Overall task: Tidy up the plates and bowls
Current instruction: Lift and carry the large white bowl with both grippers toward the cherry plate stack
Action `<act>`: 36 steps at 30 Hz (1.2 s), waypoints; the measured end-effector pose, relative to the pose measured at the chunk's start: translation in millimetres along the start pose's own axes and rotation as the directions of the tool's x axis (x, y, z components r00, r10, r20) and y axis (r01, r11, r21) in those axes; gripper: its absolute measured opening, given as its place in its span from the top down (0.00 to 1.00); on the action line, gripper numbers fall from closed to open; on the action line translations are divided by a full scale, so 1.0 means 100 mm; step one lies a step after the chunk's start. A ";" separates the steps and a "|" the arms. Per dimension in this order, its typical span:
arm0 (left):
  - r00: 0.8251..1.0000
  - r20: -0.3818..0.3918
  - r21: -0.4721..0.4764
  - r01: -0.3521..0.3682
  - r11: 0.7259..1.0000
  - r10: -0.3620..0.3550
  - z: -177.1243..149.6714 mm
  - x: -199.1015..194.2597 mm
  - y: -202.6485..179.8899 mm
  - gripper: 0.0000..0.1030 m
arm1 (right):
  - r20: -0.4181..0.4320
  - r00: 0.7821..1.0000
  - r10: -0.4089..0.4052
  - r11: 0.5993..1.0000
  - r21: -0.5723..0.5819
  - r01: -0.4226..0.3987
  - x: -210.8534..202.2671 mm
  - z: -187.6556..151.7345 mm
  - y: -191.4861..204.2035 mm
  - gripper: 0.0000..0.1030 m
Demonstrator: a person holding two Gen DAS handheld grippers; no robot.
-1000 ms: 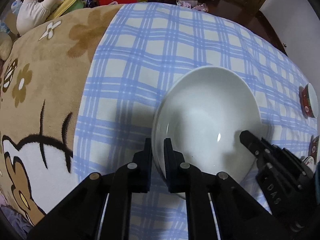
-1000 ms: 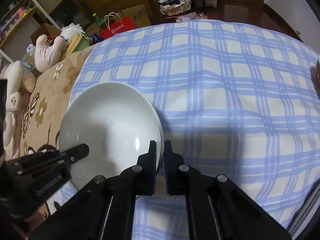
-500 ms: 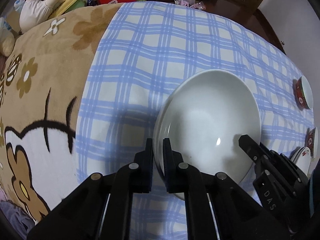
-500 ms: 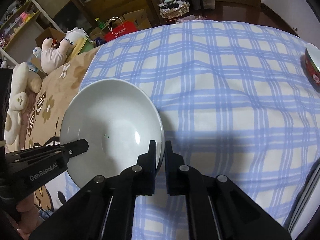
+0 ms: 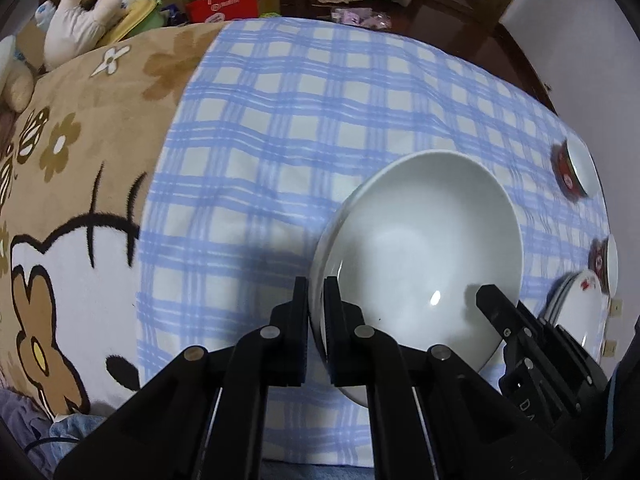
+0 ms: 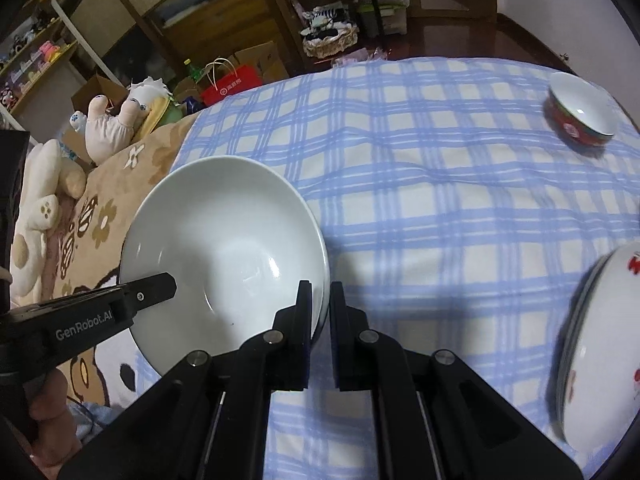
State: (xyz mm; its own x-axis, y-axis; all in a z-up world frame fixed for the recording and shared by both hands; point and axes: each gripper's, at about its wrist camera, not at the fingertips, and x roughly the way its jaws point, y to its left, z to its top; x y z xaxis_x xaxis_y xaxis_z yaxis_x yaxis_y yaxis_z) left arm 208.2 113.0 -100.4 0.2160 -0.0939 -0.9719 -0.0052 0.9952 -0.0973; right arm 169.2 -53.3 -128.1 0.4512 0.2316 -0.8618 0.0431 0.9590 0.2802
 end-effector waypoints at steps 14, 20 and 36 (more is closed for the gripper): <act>0.999 0.019 0.085 0.038 0.996 -0.040 -0.42 -0.24 -0.53 0.92 | 0.046 0.999 -0.008 0.999 0.049 0.006 -0.47 -0.32 -0.44 0.91; 0.998 0.022 0.113 0.054 0.992 -0.057 -0.51 -0.32 -0.70 0.92 | 0.085 0.996 -0.021 0.998 0.062 0.016 -0.70 -0.38 -0.59 0.91; 0.999 0.011 0.167 0.029 0.986 -0.031 -0.73 -0.11 -0.90 0.92 | 0.062 0.998 -0.001 0.993 0.117 -0.006 -0.62 -0.66 -0.87 0.90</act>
State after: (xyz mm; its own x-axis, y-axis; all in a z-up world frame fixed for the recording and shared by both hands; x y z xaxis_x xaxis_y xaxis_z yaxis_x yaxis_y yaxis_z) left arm 135.0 22.2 -96.4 0.2270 -0.1244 -0.9659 0.1639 0.9825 -0.0881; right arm 78.9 -140.6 -126.7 0.5057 0.2199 -0.8342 0.1441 0.9318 0.3331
